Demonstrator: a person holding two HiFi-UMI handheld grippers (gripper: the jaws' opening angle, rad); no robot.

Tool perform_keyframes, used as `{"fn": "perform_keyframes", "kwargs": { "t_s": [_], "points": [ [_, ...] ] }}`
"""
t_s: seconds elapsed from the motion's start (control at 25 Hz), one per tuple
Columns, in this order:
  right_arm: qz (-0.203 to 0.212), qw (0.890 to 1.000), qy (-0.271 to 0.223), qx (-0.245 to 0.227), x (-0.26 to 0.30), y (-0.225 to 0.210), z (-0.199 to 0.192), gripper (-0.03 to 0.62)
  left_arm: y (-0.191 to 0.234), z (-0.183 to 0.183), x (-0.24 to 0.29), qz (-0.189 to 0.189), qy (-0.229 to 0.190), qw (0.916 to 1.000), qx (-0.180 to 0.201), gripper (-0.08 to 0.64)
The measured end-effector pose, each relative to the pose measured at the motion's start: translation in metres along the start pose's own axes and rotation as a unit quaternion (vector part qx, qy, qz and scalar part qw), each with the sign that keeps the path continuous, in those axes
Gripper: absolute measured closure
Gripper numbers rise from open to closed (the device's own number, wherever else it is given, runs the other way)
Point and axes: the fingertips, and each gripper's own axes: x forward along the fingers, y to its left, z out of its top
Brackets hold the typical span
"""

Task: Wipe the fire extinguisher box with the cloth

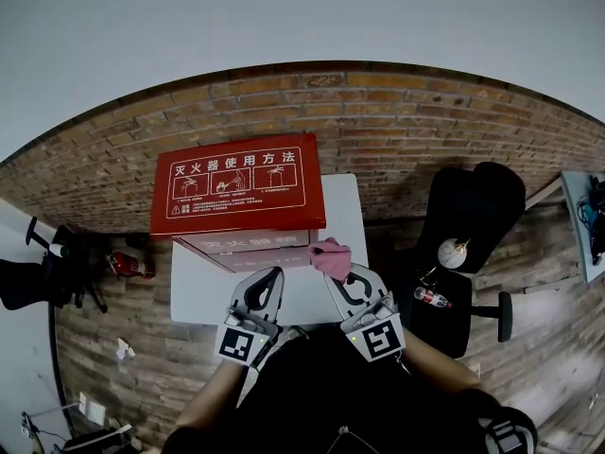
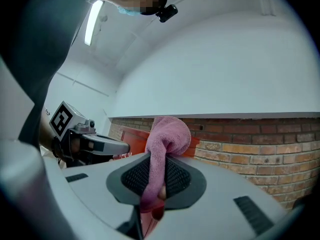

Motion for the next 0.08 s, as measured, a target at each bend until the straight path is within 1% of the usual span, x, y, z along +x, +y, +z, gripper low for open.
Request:
{"fn": "perform_keyframes", "kwargs": {
  "t_s": [0.08],
  "points": [
    [0.003, 1.000, -0.001, -0.003, 0.0027, 0.0030, 0.0016, 0.523, 0.0016, 0.0006, -0.0029, -0.003, -0.001, 1.0000, -0.001, 0.511]
  ]
}}
